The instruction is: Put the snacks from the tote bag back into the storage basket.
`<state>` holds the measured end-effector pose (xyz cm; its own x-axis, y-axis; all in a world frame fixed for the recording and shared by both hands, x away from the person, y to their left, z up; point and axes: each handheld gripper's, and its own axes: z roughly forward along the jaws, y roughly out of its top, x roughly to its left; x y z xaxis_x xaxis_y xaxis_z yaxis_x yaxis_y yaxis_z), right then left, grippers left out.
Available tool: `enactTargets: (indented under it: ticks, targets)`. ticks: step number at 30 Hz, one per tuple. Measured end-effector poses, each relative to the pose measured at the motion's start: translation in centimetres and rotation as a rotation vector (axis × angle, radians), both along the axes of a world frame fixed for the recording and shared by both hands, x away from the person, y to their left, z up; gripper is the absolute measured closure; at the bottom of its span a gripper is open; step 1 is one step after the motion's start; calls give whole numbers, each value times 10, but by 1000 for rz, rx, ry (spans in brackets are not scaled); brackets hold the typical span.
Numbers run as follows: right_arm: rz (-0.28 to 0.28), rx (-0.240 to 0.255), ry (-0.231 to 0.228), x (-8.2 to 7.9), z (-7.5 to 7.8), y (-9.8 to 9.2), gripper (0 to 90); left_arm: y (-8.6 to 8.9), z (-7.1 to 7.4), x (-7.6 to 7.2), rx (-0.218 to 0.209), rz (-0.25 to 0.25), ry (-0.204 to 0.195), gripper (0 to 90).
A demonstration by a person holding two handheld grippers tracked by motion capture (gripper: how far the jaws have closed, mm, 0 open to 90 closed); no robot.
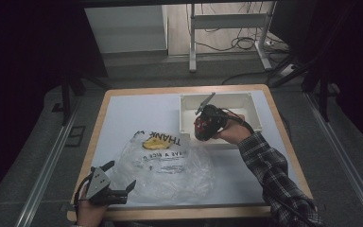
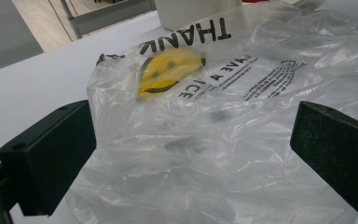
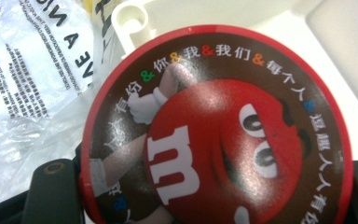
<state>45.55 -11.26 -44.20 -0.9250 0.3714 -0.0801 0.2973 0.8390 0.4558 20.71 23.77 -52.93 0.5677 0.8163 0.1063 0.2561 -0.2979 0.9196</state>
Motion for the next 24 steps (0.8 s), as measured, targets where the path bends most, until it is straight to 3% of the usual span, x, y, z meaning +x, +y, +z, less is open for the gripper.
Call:
enactTargets:
  ticks: [24]
  targets:
    - [1, -5, -14, 22, -4, 15, 255, 0, 0, 0, -4, -1, -2, 1]
